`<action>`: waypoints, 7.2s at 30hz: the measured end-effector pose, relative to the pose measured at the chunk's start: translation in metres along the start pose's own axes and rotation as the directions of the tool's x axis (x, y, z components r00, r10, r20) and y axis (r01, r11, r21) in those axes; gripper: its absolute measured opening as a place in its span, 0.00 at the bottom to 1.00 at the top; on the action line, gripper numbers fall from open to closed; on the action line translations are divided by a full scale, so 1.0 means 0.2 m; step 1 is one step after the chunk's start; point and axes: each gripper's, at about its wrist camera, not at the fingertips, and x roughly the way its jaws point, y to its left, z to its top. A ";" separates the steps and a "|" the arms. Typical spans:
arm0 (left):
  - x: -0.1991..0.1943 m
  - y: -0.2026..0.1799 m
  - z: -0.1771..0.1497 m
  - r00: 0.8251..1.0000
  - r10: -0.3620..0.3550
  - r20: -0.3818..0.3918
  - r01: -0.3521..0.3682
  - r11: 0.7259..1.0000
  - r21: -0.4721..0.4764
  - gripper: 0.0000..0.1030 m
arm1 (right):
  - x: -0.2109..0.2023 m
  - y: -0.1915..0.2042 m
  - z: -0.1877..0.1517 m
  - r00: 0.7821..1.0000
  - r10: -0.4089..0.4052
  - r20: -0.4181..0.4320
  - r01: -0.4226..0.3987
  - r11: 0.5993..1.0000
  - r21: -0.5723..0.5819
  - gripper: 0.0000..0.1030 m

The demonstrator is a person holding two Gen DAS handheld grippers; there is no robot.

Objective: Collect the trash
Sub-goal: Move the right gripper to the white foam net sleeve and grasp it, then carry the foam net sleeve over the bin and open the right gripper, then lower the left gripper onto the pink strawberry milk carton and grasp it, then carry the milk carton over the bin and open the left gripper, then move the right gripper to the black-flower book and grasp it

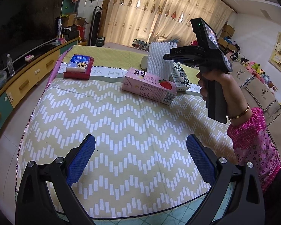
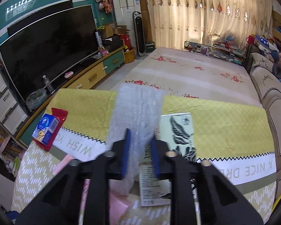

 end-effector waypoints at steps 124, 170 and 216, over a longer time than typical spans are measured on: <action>0.89 -0.50 0.43 0.923 -0.106 -0.369 0.310 0.774 0.552 0.87 | -1.07 -1.46 -1.26 0.923 -0.384 -0.022 0.335 0.776 0.535 0.54; 0.94 -2.53 0.00 0.842 -0.249 -0.478 0.539 0.425 0.727 0.50 | -1.75 -1.92 -1.88 0.849 -0.527 0.035 0.316 0.560 0.766 0.57; 0.36 -0.75 0.44 0.985 -0.116 0.125 0.070 0.945 0.320 0.89 | -1.45 -1.45 -1.43 0.925 -0.373 0.069 0.268 0.773 0.575 0.65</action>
